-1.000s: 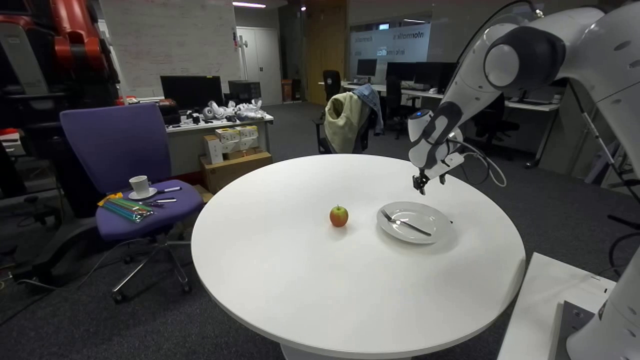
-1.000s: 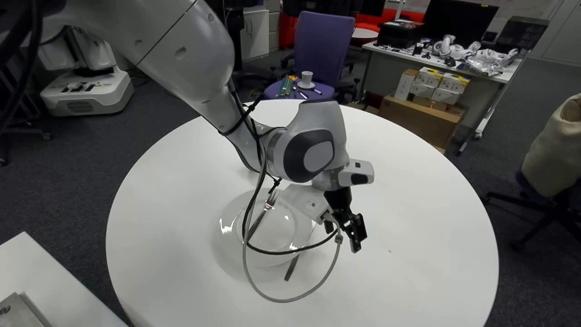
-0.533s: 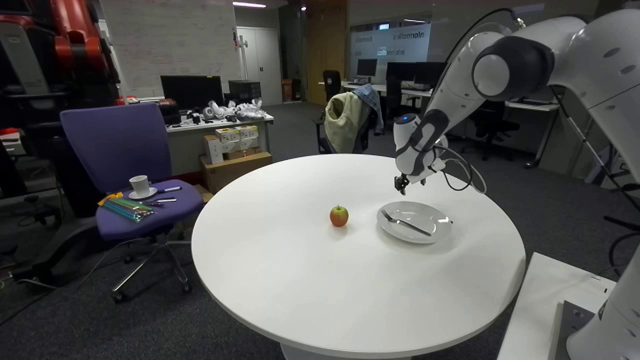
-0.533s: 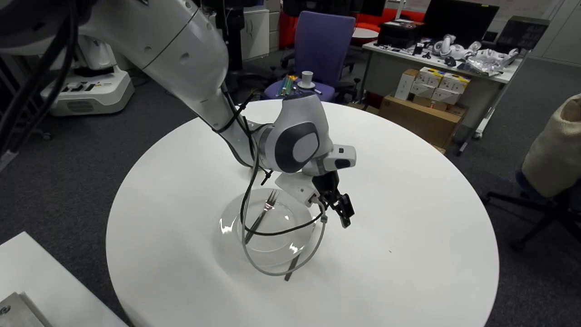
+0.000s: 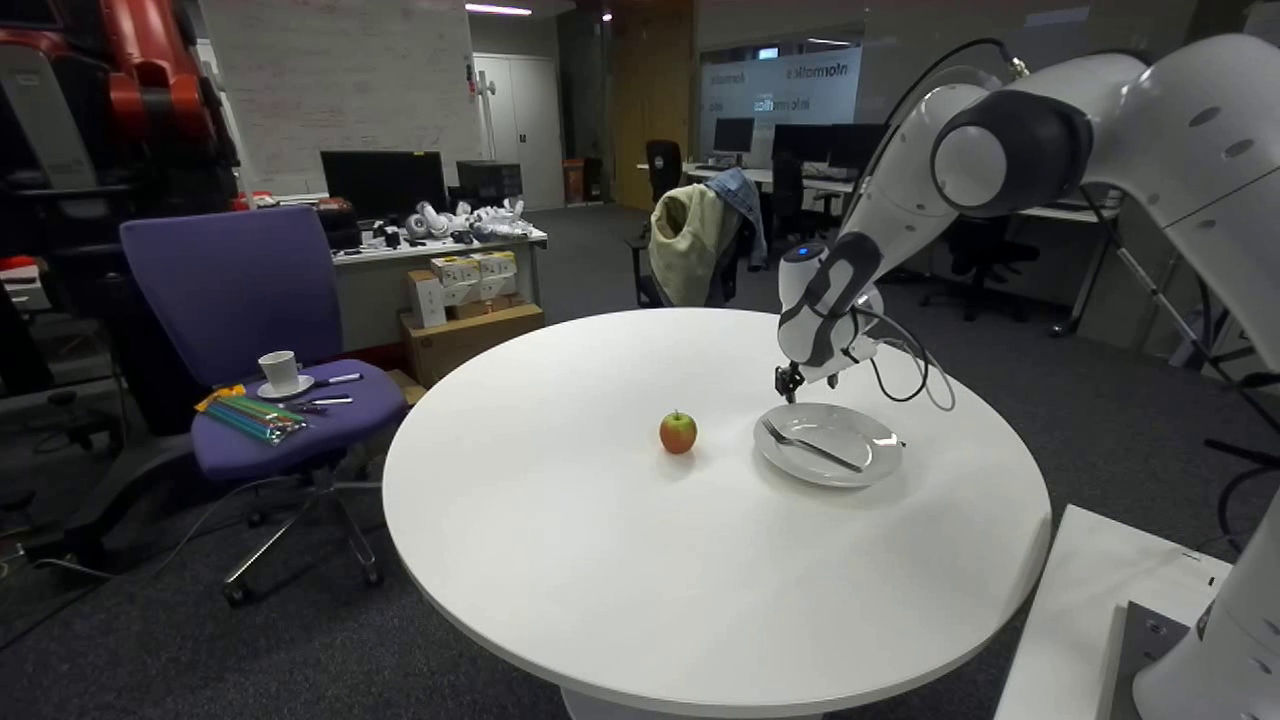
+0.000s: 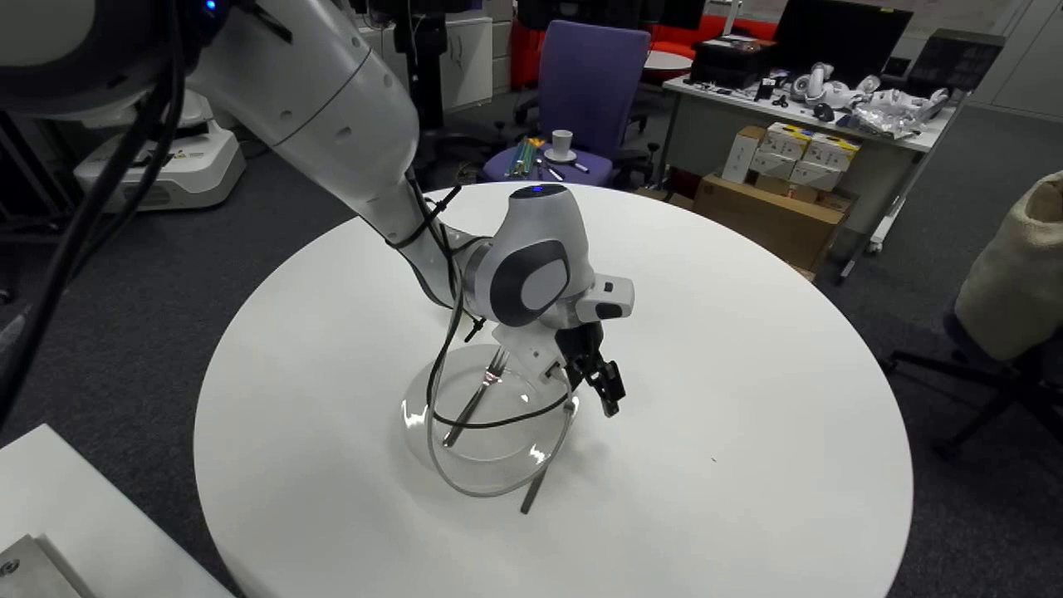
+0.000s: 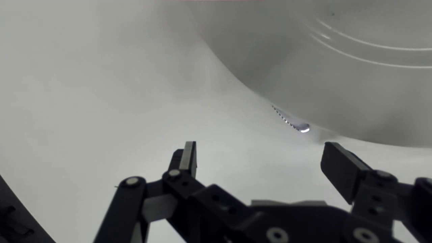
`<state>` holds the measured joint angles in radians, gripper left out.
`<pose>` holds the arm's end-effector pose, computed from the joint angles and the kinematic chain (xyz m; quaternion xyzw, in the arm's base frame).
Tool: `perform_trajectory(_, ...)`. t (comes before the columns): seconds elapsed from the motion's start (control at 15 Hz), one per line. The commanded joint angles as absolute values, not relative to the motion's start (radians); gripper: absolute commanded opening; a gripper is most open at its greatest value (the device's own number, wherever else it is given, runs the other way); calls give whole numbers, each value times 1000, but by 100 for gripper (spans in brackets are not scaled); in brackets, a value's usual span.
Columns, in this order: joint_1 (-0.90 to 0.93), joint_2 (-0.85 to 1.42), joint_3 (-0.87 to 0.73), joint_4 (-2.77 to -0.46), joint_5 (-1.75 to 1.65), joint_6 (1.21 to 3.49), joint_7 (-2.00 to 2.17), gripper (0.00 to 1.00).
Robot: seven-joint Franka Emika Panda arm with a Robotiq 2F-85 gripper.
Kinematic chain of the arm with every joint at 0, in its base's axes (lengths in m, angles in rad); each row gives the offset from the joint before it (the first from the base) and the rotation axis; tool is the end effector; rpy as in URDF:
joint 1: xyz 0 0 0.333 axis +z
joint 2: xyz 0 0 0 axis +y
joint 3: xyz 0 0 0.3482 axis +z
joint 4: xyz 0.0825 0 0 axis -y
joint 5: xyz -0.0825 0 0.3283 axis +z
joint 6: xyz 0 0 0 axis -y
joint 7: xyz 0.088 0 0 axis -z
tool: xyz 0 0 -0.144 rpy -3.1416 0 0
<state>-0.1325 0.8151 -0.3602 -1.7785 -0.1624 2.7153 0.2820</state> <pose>0.5984 -0.2860 0.1688 0.9526 -0.2451 0.0585 0.1706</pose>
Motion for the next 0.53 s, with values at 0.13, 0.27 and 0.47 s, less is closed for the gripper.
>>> perform_trajectory(0.13,-158,817,-322,-1771,-88,2731,256,100)
perform_trajectory(0.27,-164,808,-307,-1775,-65,2728,247,100)
perform_trajectory(0.47,-203,793,-253,-1777,-12,2719,214,100)
